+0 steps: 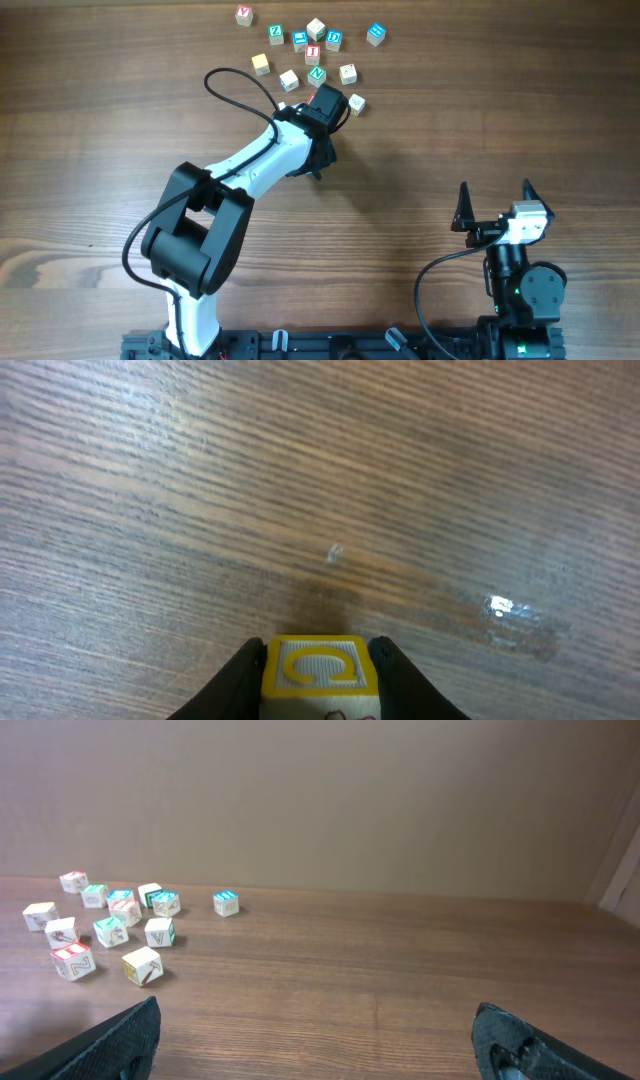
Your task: Form a circle
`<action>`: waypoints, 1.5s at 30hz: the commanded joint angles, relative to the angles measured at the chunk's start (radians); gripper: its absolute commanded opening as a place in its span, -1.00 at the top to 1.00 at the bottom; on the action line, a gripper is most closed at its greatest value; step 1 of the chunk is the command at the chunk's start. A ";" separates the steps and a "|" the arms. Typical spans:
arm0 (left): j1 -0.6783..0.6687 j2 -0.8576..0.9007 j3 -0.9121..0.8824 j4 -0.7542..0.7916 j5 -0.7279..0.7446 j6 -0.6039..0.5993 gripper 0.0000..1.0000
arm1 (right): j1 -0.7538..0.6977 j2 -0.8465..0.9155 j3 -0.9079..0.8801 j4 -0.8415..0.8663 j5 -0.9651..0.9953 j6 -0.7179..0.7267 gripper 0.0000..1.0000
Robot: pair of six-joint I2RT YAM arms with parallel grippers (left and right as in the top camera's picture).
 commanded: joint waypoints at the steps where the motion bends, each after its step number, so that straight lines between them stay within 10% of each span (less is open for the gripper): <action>1: 0.000 0.003 -0.014 0.014 -0.047 -0.026 0.38 | 0.004 -0.005 -0.001 0.003 0.016 -0.005 -1.00; 9: -0.001 0.034 -0.015 0.021 -0.046 -0.026 0.25 | 0.004 -0.005 -0.001 0.003 0.017 -0.005 -1.00; 11: -0.001 0.034 -0.015 0.023 -0.042 -0.026 -0.12 | 0.004 -0.005 -0.001 0.003 0.016 -0.005 -1.00; 28: 0.012 0.034 -0.015 0.025 -0.009 -0.097 0.29 | 0.004 -0.005 -0.001 0.003 0.017 -0.005 -1.00; 36: 0.012 0.034 -0.014 0.030 -0.009 -0.095 -0.25 | 0.004 -0.005 -0.001 0.003 0.017 -0.005 -1.00; 45: 0.091 -0.041 0.081 0.020 -0.007 0.063 -0.15 | 0.004 -0.005 -0.001 0.003 0.017 -0.005 -0.99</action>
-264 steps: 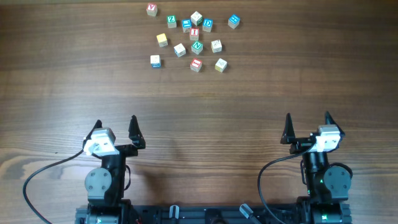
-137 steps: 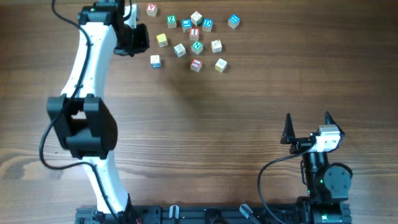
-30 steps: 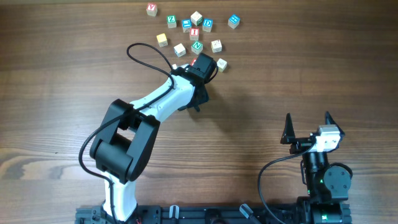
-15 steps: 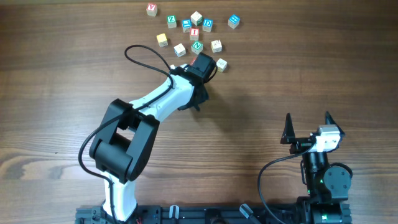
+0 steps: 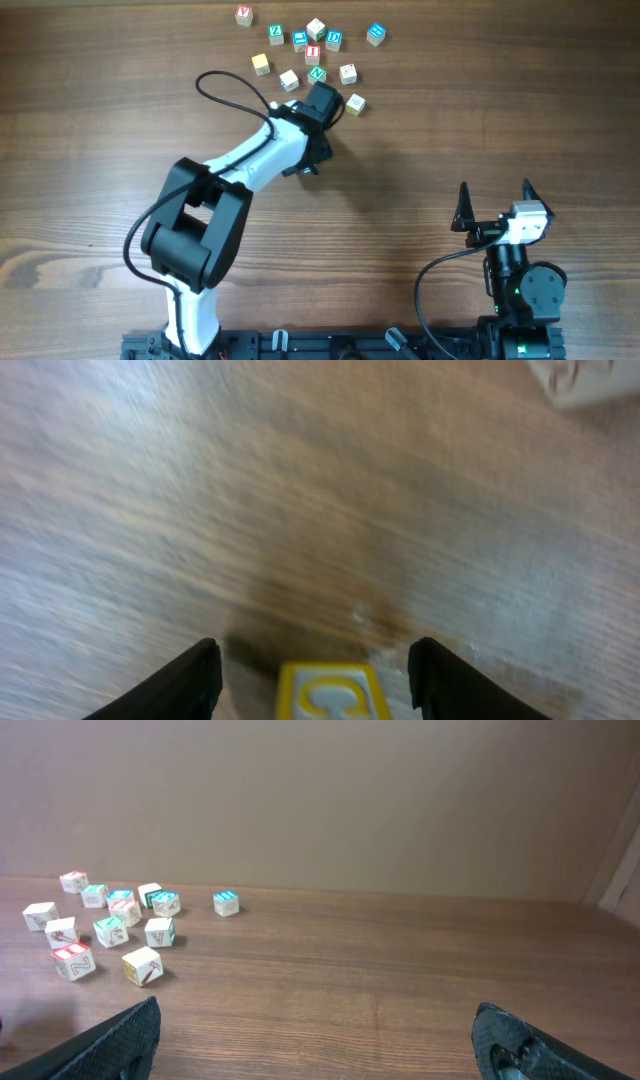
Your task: Form a circle
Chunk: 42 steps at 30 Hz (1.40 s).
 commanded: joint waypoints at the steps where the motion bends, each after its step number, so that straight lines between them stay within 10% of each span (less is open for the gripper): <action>1: 0.068 -0.072 0.118 -0.031 0.003 0.137 -0.10 | 0.004 -0.005 -0.001 0.003 0.016 -0.005 -1.00; 3: 0.095 -0.081 0.208 -0.083 0.004 0.172 0.11 | 0.004 -0.005 -0.001 0.003 0.016 -0.005 -0.99; 5: 0.125 -0.081 0.318 -0.120 0.006 0.219 0.92 | 0.004 -0.005 -0.001 0.003 0.016 -0.005 -0.99; 11: 0.129 -0.052 0.354 0.034 0.098 0.392 0.81 | 0.004 -0.005 -0.001 0.003 0.016 -0.005 -0.99; 17: 0.114 0.081 0.354 0.055 0.098 0.369 -0.34 | 0.004 -0.005 -0.001 0.003 0.016 -0.005 -0.99; 27: 0.105 0.236 0.354 0.168 0.098 0.374 -0.33 | 0.004 -0.005 -0.001 0.003 0.016 -0.005 -0.99; 33: 0.105 0.241 0.354 0.119 0.099 0.374 0.07 | 0.004 -0.005 -0.001 0.003 0.016 -0.005 -0.99; 42: 0.105 0.241 0.354 0.041 0.098 0.374 -0.03 | 0.004 -0.005 -0.001 0.003 0.016 -0.005 -1.00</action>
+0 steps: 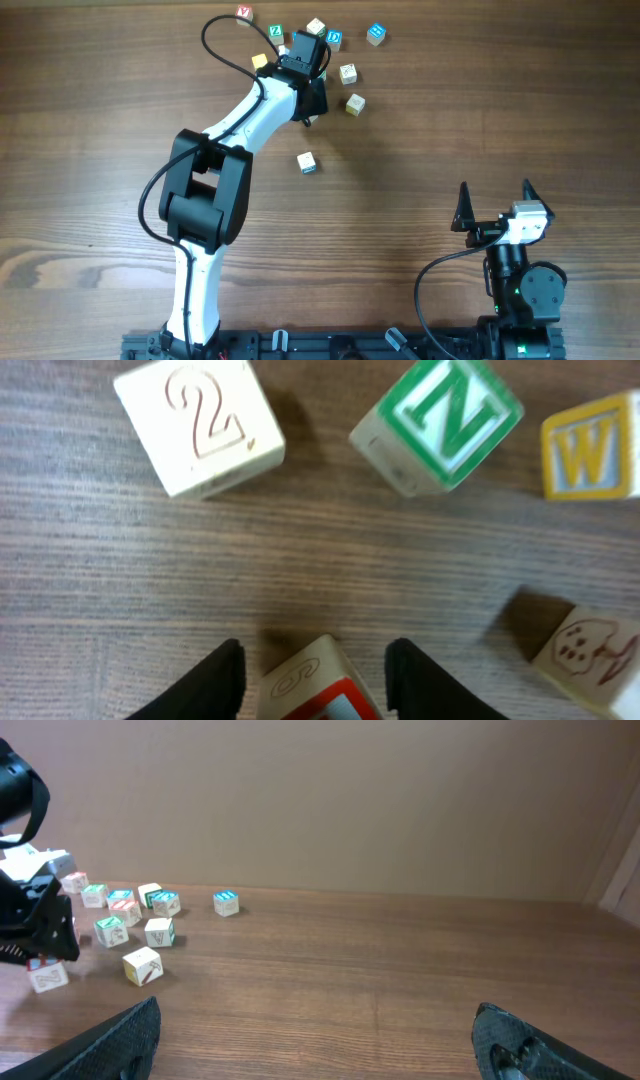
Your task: Form a circle
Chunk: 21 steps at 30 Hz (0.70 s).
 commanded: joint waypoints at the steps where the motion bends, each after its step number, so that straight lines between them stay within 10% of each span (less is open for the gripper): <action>1: -0.005 0.015 0.001 -0.015 0.006 0.006 -0.08 | 0.004 -0.005 -0.001 0.003 0.017 -0.005 -1.00; 21: -0.005 -0.085 0.001 -0.065 0.095 0.002 0.59 | 0.004 -0.005 -0.001 0.003 0.017 -0.005 -0.99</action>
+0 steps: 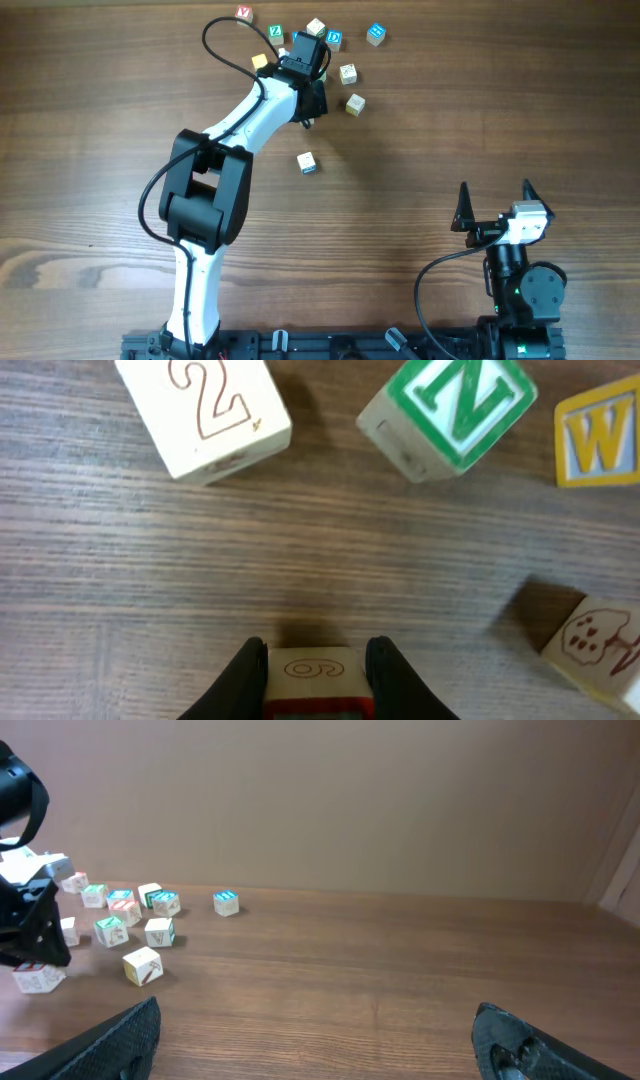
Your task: Form a circle
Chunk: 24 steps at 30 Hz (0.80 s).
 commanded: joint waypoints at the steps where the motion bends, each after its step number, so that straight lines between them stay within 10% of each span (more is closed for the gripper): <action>1: -0.004 -0.093 0.001 -0.050 0.114 0.007 0.60 | 0.004 -0.005 -0.001 0.003 0.017 -0.005 -0.99; 14: -0.115 -0.113 -0.009 -0.209 0.218 0.159 0.56 | 0.004 -0.005 -0.001 0.003 0.017 -0.005 -0.99; 24: -0.233 -0.113 -0.076 -0.203 -0.022 0.241 0.53 | 0.004 -0.005 -0.001 0.003 0.017 -0.005 -1.00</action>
